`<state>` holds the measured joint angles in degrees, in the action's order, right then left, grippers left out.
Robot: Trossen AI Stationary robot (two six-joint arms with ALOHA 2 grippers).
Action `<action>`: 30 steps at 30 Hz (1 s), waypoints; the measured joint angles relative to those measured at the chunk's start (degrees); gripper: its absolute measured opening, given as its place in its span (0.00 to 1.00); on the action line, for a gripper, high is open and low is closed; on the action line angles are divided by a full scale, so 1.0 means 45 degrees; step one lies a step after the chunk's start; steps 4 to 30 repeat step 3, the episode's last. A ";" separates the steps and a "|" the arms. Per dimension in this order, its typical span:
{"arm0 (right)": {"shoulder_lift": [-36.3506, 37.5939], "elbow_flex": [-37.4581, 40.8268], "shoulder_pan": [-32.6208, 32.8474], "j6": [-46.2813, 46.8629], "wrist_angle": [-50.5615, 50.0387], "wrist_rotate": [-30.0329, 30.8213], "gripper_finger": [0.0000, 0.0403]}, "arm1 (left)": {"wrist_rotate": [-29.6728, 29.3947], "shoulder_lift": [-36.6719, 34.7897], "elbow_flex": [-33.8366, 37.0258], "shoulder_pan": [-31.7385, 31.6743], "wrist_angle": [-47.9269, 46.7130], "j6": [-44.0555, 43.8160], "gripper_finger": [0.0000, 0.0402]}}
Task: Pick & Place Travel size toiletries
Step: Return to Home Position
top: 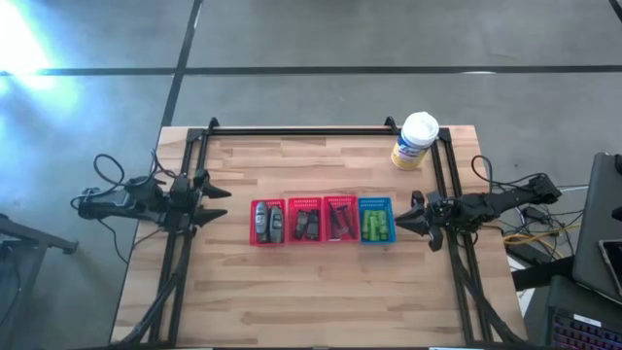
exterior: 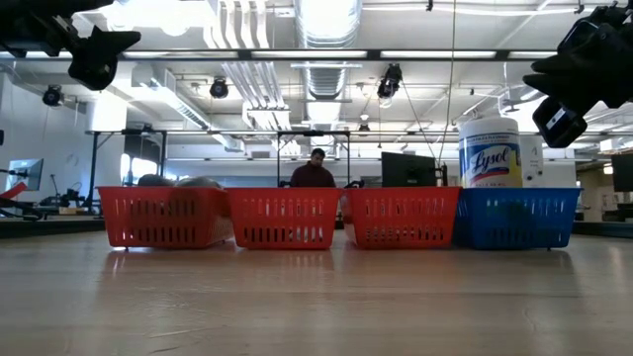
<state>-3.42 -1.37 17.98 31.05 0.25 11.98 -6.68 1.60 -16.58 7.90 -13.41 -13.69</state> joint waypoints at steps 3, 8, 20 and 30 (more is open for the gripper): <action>0.0000 0.0000 -0.0005 -0.0005 0.0005 -0.0003 0.19 | 0.0000 -0.0004 0.0000 -0.0001 0.0000 0.0000 0.65; 0.0000 0.0000 -0.0005 -0.0005 0.0005 -0.0003 0.19 | 0.0000 -0.0004 0.0000 -0.0001 0.0000 0.0000 0.65; 0.0000 0.0000 -0.0005 -0.0005 0.0005 -0.0003 0.19 | 0.0000 -0.0004 0.0000 -0.0001 0.0000 0.0000 0.65; 0.0000 0.0000 -0.0005 -0.0005 0.0005 -0.0003 0.19 | 0.0000 -0.0004 0.0000 -0.0001 0.0000 0.0000 0.65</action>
